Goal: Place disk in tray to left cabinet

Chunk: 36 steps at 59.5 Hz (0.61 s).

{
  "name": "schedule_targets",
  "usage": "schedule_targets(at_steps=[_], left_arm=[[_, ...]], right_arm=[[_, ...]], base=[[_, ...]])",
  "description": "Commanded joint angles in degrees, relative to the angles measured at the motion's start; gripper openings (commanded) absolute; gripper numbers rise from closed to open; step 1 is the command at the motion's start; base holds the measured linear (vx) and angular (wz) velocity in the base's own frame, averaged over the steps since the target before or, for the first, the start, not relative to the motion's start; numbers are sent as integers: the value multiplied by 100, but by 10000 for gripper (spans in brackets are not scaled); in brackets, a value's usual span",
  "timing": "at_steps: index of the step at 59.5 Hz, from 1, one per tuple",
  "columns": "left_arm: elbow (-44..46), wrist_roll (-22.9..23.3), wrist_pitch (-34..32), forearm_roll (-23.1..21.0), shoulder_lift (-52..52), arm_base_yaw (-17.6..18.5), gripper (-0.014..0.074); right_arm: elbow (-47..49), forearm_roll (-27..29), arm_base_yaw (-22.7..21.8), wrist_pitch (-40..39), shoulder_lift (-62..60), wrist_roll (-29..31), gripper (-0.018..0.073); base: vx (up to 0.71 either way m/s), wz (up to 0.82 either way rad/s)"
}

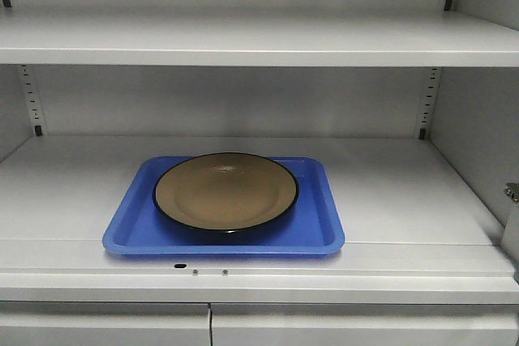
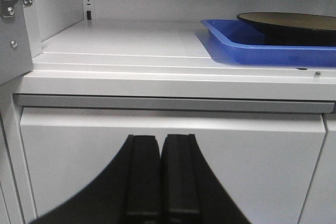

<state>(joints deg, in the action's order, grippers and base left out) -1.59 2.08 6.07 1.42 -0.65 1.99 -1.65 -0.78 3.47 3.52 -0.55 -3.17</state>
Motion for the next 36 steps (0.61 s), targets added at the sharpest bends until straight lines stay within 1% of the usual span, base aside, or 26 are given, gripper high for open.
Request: schedule_targets(at_steps=[1, 36], left_arm=[[-112, 24, -468, -13, -33, 37, -6], [-112, 24, -468, -13, -33, 37, -6]], right_arm=[[-125, -57, -3, -452, -81, 48, -6], [-130, -57, -3, -447, -81, 48, -6]], base=[[0, 0], [0, 0]])
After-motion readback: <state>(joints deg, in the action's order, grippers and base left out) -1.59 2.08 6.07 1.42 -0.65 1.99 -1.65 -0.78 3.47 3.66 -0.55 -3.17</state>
